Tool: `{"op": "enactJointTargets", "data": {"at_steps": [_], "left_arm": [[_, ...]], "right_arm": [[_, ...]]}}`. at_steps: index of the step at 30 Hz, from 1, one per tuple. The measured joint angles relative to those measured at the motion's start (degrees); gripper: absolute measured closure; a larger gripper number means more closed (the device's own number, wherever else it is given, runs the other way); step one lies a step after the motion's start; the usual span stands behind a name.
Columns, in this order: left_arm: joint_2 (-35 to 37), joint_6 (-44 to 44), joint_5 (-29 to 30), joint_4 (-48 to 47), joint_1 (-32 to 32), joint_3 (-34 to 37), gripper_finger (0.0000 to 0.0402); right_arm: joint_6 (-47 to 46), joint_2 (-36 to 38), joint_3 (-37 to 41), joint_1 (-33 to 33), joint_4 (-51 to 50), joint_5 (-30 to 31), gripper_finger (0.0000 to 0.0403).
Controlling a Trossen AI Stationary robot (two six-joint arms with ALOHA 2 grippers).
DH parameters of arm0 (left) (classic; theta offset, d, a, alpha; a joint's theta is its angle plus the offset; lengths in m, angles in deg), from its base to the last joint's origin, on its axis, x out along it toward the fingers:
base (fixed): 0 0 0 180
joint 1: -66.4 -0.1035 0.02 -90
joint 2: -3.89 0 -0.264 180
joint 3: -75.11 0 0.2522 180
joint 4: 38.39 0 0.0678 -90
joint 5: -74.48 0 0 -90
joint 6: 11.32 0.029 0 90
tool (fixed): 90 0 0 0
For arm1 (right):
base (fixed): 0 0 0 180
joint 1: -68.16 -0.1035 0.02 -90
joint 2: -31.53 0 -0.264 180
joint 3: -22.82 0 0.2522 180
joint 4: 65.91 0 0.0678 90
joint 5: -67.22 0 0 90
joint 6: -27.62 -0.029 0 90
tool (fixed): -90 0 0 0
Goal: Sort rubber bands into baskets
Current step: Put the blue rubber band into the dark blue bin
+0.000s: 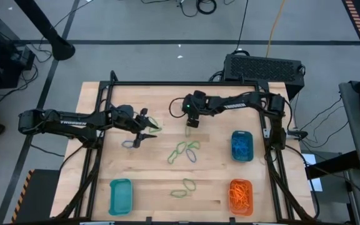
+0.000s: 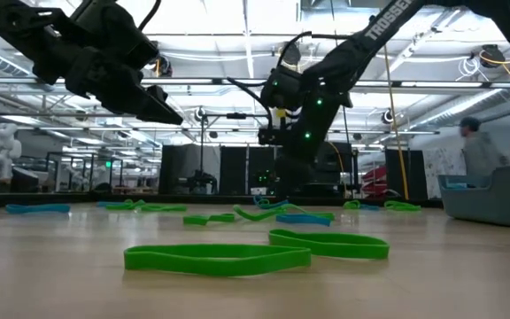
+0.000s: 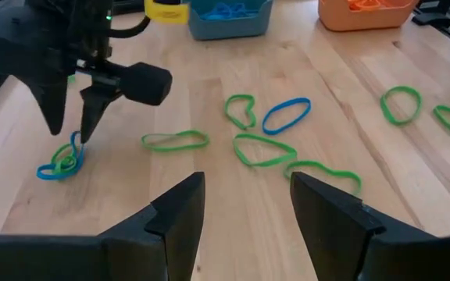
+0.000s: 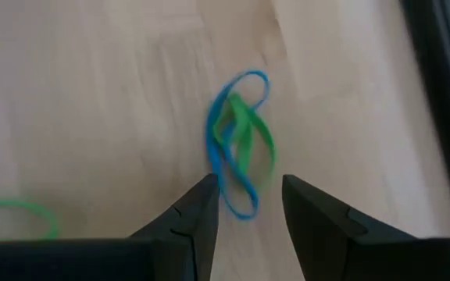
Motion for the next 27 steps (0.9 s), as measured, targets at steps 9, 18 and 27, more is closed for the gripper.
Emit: {"op": "enactJointTargets", "data": {"at_steps": [9, 18, 27], "left_arm": [[0.0, -0.8, 0.0, -0.9, 0.2, 0.0, 0.0203], [0.0, -1.7, 0.0, -1.0, 0.3, 0.0, 0.0203], [0.0, -1.8, 0.0, -1.0, 0.3, 0.0, 0.0203]], "right_arm": [[-2.0, -0.5, 0.1, 1.2, -1.2, -2.0, 0.0268], [-3.4, -0.5, 0.1, 2.1, -1.8, -2.0, 0.0268], [-3.4, -2.4, 0.1, 2.2, 0.2, -3.4, 0.0268]]}}
